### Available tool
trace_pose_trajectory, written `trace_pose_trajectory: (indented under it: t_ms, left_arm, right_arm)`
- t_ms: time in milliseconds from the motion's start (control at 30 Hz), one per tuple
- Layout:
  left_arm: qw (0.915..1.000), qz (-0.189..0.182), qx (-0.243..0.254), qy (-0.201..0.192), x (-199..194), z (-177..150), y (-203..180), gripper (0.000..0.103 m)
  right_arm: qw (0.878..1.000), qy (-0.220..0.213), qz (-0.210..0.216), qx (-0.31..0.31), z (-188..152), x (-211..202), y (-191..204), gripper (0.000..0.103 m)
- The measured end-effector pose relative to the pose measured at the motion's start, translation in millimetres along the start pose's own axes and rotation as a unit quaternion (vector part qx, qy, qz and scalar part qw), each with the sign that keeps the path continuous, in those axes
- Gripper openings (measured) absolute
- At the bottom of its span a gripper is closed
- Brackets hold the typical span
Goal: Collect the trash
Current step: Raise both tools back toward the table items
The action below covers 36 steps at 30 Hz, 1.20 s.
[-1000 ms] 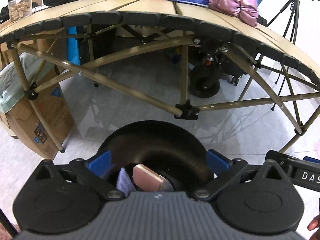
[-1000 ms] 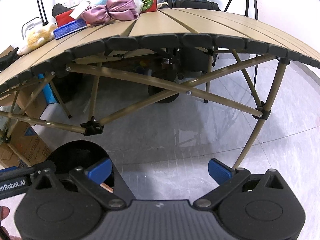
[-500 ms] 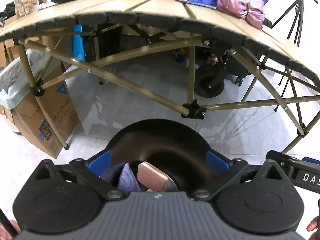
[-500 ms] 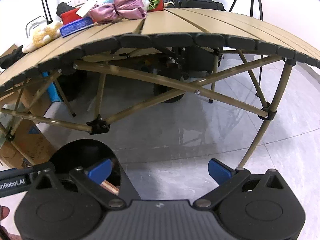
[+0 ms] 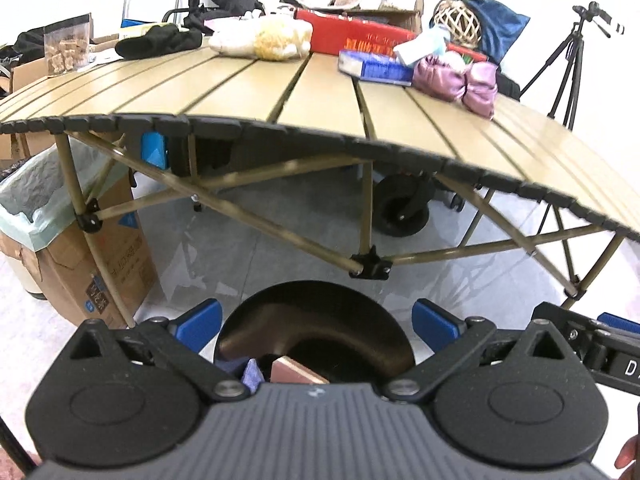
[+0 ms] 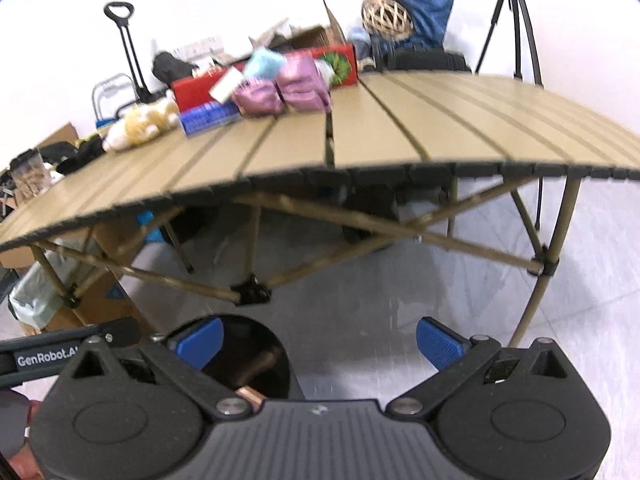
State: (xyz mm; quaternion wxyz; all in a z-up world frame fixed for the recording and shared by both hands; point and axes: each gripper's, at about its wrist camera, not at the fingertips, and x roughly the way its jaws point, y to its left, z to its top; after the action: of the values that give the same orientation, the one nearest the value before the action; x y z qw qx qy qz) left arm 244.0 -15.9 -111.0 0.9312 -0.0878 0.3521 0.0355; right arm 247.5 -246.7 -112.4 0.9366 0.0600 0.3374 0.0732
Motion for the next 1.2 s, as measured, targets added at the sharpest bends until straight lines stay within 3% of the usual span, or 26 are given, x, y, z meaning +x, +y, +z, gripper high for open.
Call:
trace_pose_trajectory:
  t_ms: [300,633,1200]
  left_arm:
    - [0.9966,0.014,0.018,-0.079,-36,11,4,0.103]
    - [0.9866,0.025,0.032,-0.158,-56,37,-2,0.103]
    - [0.9835,0.012,0.022,-0.179,-23,110,-7,0.103]
  right_arm:
    - [0.997,-0.068,0.027,-0.019,8,-36,7,0.103]
    - [0.987,-0.150,0.044,-0.044,33,-55,15,0.103]
    - [0.983,-0.173,0.017,-0.058,89,-13,32,0.103]
